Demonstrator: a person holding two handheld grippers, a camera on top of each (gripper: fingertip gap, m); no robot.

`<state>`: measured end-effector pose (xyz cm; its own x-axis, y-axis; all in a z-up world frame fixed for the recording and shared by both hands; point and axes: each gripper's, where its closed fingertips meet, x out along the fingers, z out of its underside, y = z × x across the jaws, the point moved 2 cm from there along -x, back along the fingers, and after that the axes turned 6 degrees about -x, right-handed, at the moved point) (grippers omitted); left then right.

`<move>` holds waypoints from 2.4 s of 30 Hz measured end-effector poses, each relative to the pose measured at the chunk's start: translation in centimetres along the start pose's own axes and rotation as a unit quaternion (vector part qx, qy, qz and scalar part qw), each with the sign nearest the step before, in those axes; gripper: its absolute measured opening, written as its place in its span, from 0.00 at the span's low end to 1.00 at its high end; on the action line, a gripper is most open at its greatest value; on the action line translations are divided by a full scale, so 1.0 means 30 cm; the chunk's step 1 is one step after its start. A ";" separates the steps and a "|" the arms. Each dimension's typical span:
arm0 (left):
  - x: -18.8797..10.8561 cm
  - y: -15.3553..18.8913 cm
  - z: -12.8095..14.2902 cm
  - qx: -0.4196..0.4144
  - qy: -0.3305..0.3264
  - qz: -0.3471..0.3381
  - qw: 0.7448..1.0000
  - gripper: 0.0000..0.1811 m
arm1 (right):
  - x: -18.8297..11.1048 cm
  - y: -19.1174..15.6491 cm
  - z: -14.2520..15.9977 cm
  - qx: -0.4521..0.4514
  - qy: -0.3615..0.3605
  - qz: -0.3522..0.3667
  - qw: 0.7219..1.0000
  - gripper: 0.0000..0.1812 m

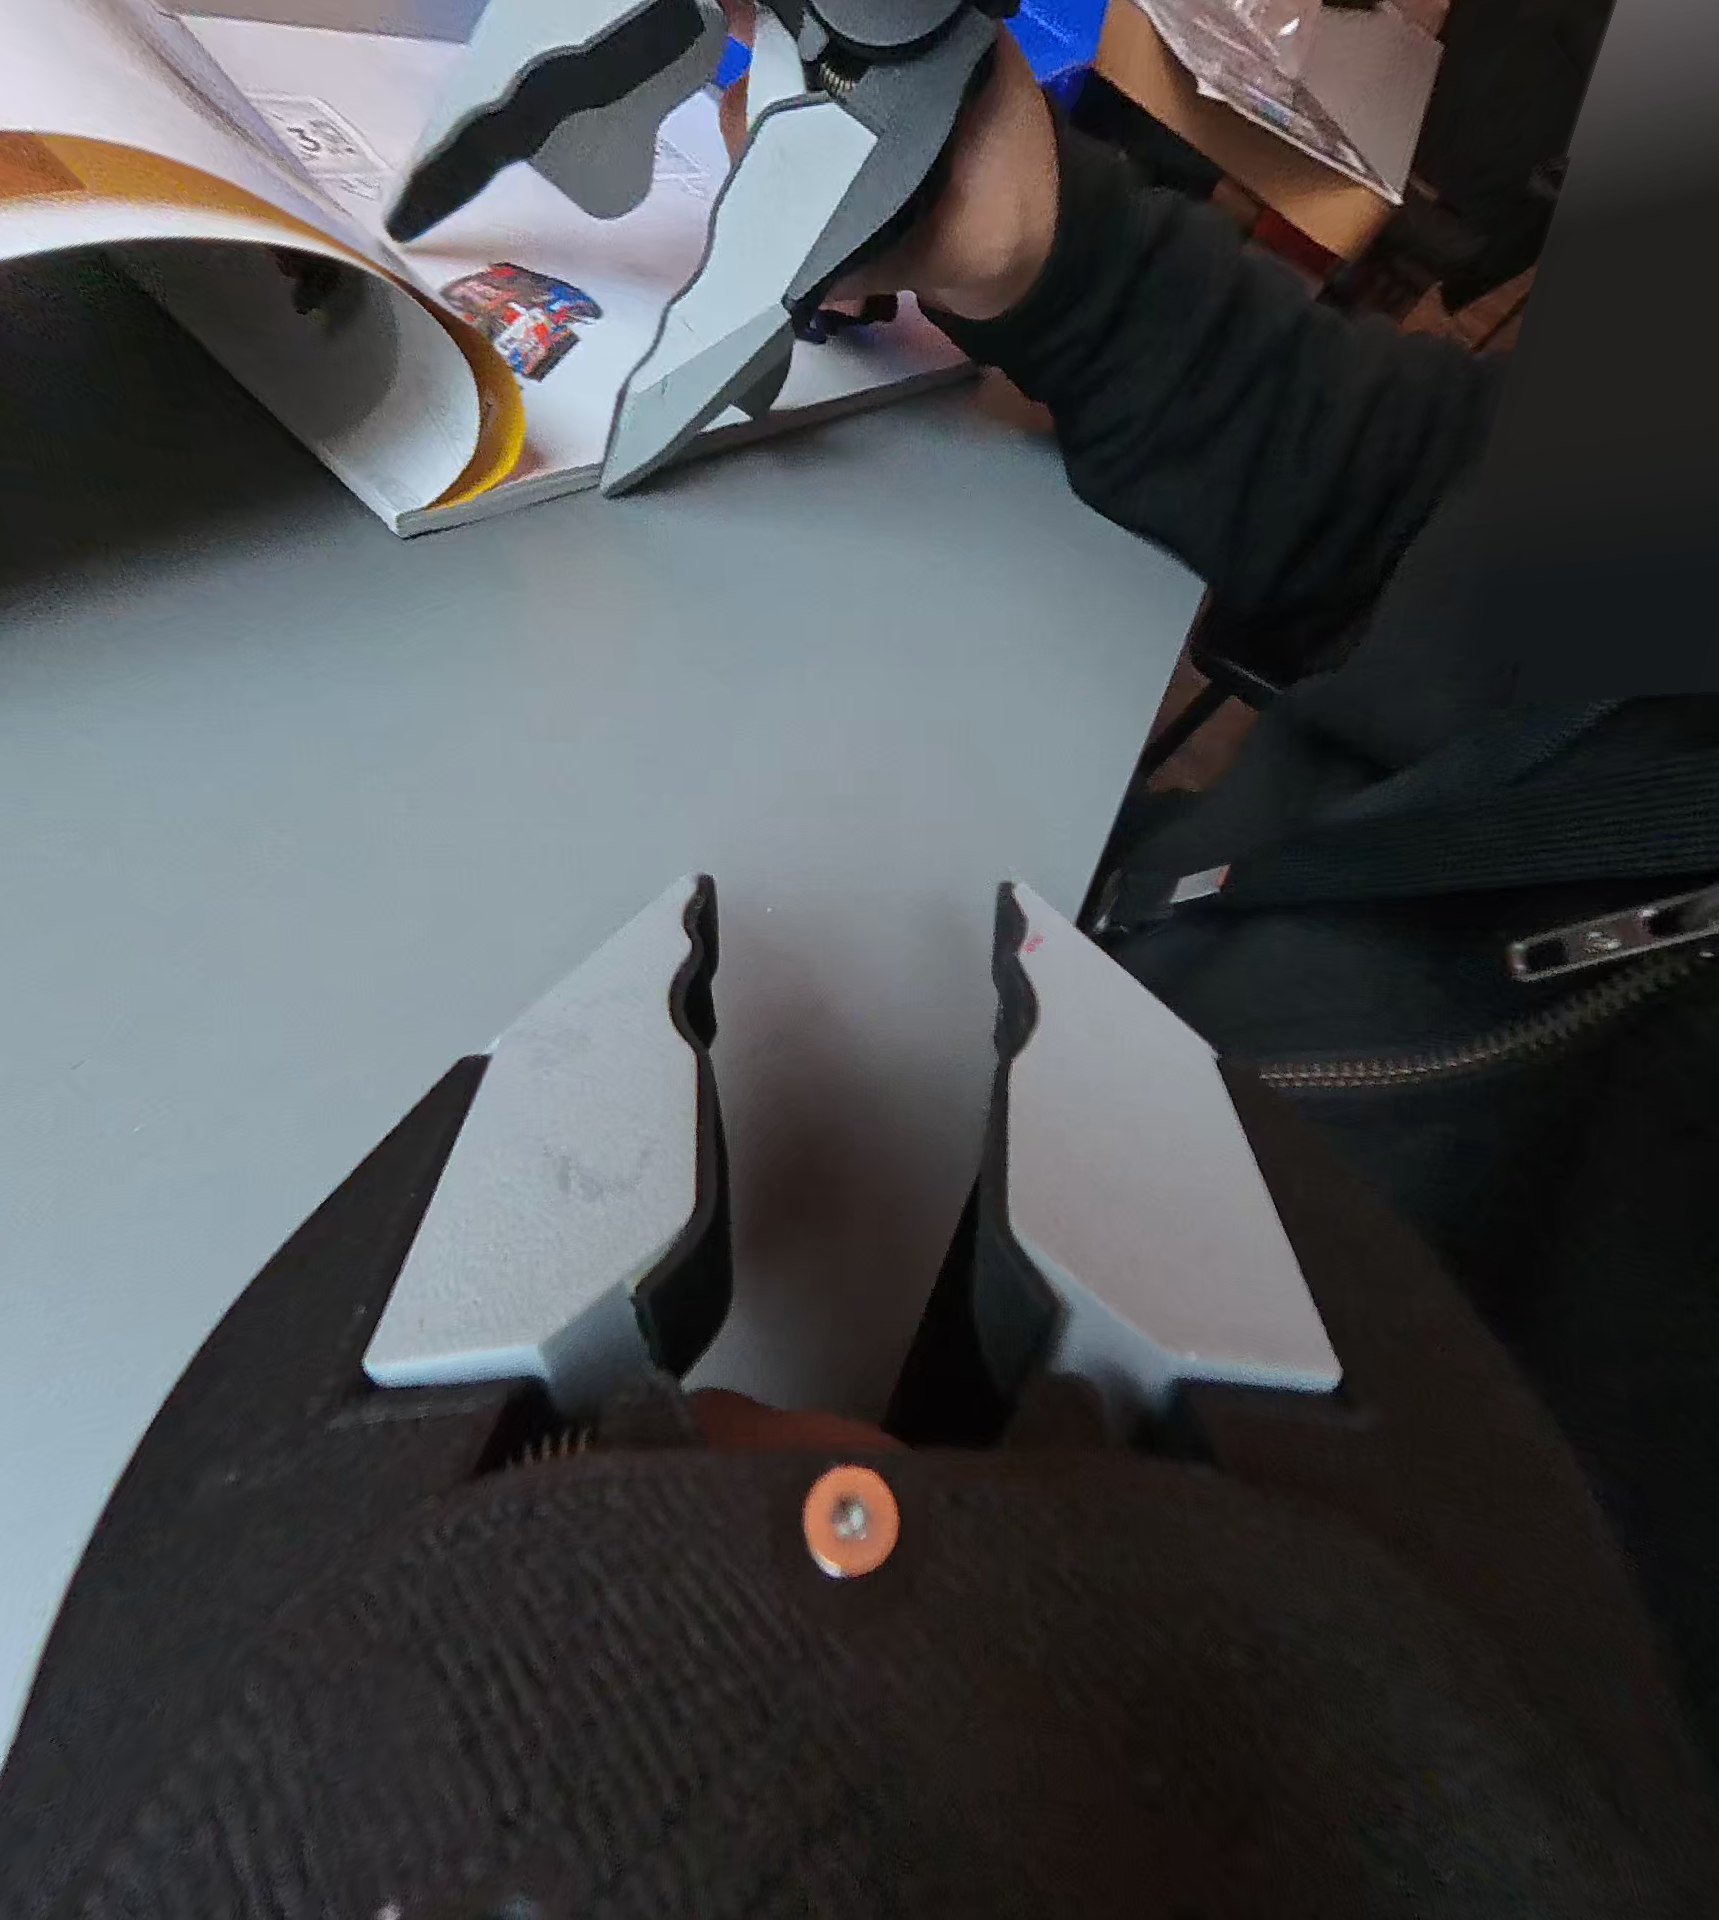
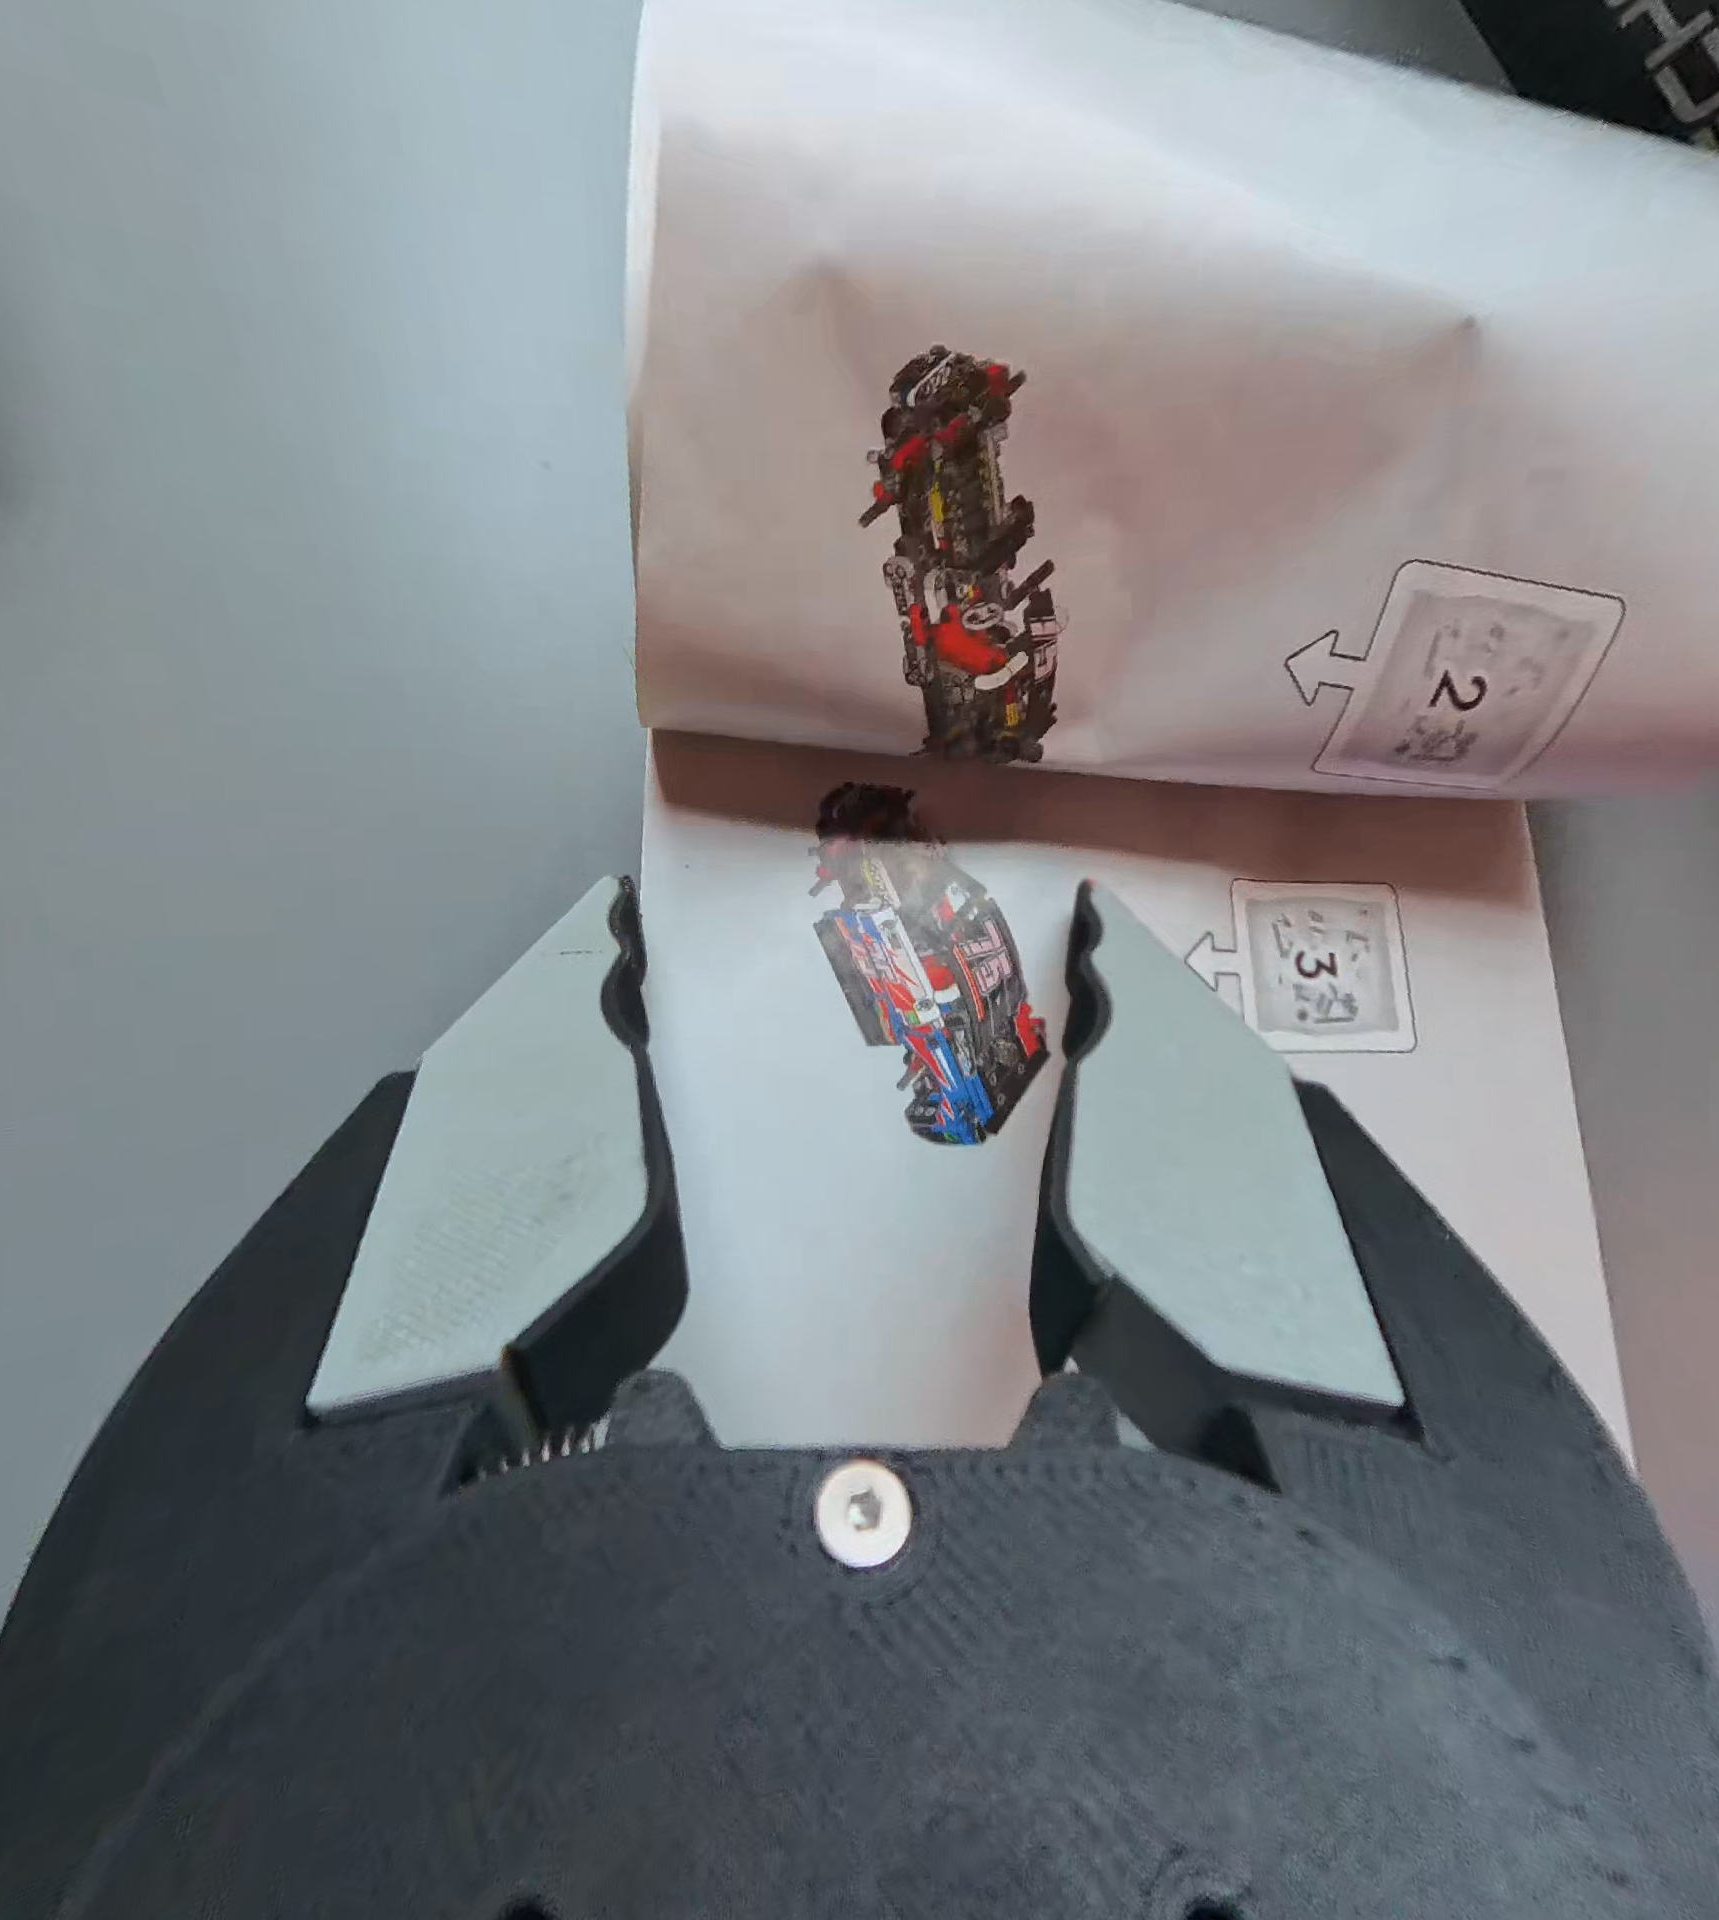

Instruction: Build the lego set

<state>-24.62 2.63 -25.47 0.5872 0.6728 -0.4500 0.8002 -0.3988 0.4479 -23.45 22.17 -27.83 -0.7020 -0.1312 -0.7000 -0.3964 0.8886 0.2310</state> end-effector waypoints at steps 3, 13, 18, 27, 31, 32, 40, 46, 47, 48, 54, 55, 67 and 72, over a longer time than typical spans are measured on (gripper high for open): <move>0.004 0.010 -0.006 0.003 0.007 0.005 1.000 0.28 | -0.032 0.017 0.031 -0.017 -0.008 0.021 1.000 0.38; -0.002 -0.008 -0.021 0.022 0.036 -0.042 0.998 0.28 | -0.166 0.024 -0.066 0.022 0.124 0.105 0.986 0.32; -0.030 0.006 -0.033 0.056 0.063 -0.048 0.995 0.29 | -0.197 -0.005 -0.159 0.102 0.232 0.084 0.964 0.37; -0.275 -0.059 -0.120 0.163 0.150 -0.019 0.975 0.32 | -0.113 -0.001 -0.181 0.116 0.232 0.029 0.965 0.43; -0.290 -0.157 -0.142 0.215 0.155 -0.038 0.963 0.29 | -0.096 0.003 -0.188 0.087 0.230 0.039 0.969 0.42; -0.286 -0.159 -0.158 0.201 0.164 -0.022 0.965 0.29 | -0.097 0.011 -0.190 0.083 0.232 0.045 0.968 0.41; -0.329 -0.137 -0.206 0.187 0.251 0.005 0.950 0.15 | -0.090 0.020 -0.194 0.082 0.234 0.038 0.968 0.39; -0.328 -0.158 -0.217 0.187 0.259 -0.034 0.947 0.19 | -0.142 0.017 -0.218 0.096 0.267 0.035 0.958 0.40; -0.330 -0.161 -0.219 0.191 0.263 -0.044 0.945 0.18 | -0.156 0.025 -0.217 0.095 0.270 0.049 0.957 0.40; -0.332 -0.167 -0.223 0.193 0.268 -0.055 0.942 0.18 | -0.172 0.032 -0.218 0.093 0.273 0.064 0.955 0.40; -0.324 -0.196 -0.235 0.176 0.265 -0.077 0.945 0.19 | -0.208 -0.003 -0.238 0.086 0.295 0.101 0.946 0.42; -0.319 -0.201 -0.239 0.173 0.263 -0.080 0.946 0.19 | -0.196 -0.016 -0.240 0.084 0.286 0.100 0.949 0.42; -0.182 -0.150 -0.277 0.189 0.244 -0.053 0.950 0.19 | -0.098 -0.048 -0.215 0.073 0.218 0.092 0.969 0.38; -0.201 -0.130 -0.278 0.191 0.269 -0.048 0.943 0.17 | -0.051 0.022 -0.136 0.090 0.141 0.118 0.979 0.44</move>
<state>-32.29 5.33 -18.06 0.4450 0.8951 0.0290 0.8925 -0.4459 0.0680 -25.06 21.17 -23.87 -0.9072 -0.0067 -0.4206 -0.1110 0.9682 0.2240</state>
